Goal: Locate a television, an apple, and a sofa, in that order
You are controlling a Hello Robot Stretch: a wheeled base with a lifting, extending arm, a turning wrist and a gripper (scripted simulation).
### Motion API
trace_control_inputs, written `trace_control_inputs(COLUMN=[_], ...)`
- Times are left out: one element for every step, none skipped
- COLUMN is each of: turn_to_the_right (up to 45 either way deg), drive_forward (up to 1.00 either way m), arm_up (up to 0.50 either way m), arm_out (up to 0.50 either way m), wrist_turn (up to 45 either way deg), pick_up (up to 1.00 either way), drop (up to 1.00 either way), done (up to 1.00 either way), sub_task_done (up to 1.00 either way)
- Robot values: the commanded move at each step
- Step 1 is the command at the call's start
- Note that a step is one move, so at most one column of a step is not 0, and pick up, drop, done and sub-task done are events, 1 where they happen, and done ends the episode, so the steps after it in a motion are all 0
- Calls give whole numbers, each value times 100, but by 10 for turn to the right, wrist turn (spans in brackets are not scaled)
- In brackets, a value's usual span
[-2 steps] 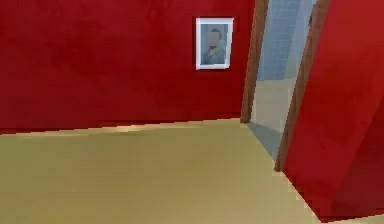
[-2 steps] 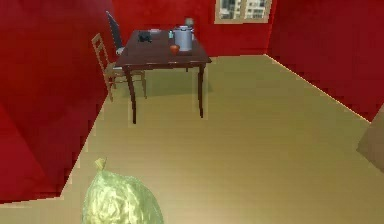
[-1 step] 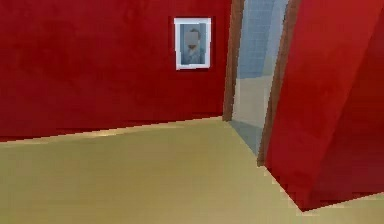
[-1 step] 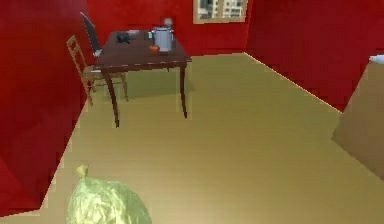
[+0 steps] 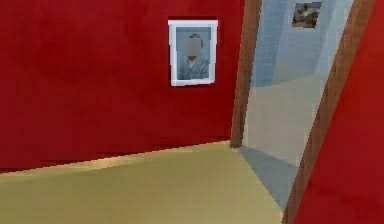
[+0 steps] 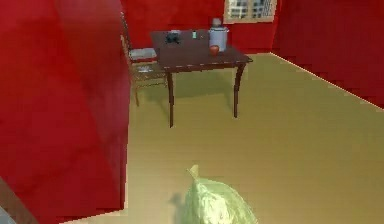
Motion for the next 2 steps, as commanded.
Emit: trace_control_inputs(turn_to_the_right=[150,0], drive_forward=[0,100], arm_up=[0,0], arm_out=[0,0], wrist_turn=[0,0], pick_up=[0,0], drop=[0,0], done=[0,0], sub_task_done=[0,0])
